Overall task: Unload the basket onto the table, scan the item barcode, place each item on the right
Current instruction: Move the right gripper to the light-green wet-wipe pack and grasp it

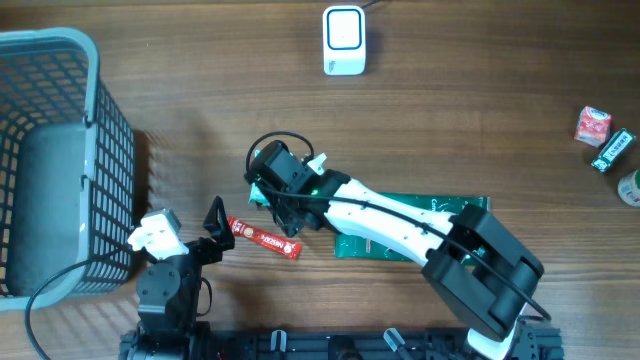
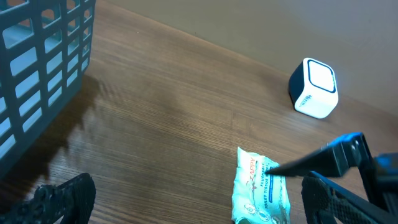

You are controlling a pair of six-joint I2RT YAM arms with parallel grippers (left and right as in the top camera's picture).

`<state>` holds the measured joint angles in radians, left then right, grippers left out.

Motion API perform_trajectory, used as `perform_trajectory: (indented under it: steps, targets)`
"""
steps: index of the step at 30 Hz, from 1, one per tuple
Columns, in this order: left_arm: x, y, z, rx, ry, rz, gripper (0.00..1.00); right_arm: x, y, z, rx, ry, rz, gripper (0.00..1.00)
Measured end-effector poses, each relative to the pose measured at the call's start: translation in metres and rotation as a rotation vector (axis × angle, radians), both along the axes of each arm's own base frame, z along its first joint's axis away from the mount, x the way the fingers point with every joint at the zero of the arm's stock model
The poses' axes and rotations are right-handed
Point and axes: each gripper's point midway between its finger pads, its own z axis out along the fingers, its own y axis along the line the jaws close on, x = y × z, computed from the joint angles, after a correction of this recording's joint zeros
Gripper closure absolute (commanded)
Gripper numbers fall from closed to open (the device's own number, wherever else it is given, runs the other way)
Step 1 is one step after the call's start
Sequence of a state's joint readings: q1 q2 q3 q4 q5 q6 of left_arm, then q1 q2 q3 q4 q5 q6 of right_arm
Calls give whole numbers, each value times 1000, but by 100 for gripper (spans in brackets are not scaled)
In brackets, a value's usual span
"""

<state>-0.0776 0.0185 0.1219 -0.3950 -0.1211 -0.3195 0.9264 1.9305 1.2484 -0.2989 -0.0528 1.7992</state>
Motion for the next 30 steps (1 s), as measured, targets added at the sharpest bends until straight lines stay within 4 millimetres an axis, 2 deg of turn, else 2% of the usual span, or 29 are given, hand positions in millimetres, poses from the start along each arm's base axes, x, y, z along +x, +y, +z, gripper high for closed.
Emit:
perform_trajectory:
  steps: [3, 5, 7, 8, 10, 11, 12, 13, 16, 19, 22, 24, 26, 28, 30]
  targets:
    - [0, 0, 0, 0, 0, 0, 0, 7, -3, -7, -12, -6, -56, 10]
    - [0, 0, 0, 0, 0, 0, 0, 4, -5, -26, -35, 37, -82, 12]
    - [0, 0, 0, 0, 0, 0, 0, 2, 0, -33, -14, 77, -91, 16]
    - [0, 0, 0, 0, 1, 0, 0, 1, 2, -33, -5, 87, -93, 23]
    - [0, 0, 0, 0, 1, 0, 0, -1, 3, -36, -2, 105, -97, 55]
    - [0, 0, 0, 0, 1, 0, 0, 0, 3, -36, -4, 104, -98, 77]
    - [0, 0, 0, 0, 0, 0, 0, -2, 0, -41, -19, 111, -99, 90]
    - [0, 0, 0, 0, 2, 0, 0, 0, 0, -42, -25, 100, -97, 95]
    - [0, 0, 0, 0, 1, 0, 0, 6, -3, -39, -52, 57, -68, 96]
    - [0, 0, 0, 0, 2, 0, 0, 6, -11, -37, -45, 102, -47, 96]
    - [0, 0, 0, 0, 2, 0, 0, 6, -32, -28, -13, 209, -57, 96]
    - [0, 0, 0, 0, 2, 0, 0, 2, -57, -12, 15, 311, -80, 96]
    - [0, 0, 0, 0, 1, 0, 0, 0, -78, 14, 60, 384, -117, 96]
    - [0, 0, 0, 0, 1, 0, 0, -11, -96, 41, 91, 447, -136, 96]
    - [0, 0, 0, 0, 2, 0, 0, -15, -116, 56, 71, 424, -104, 95]
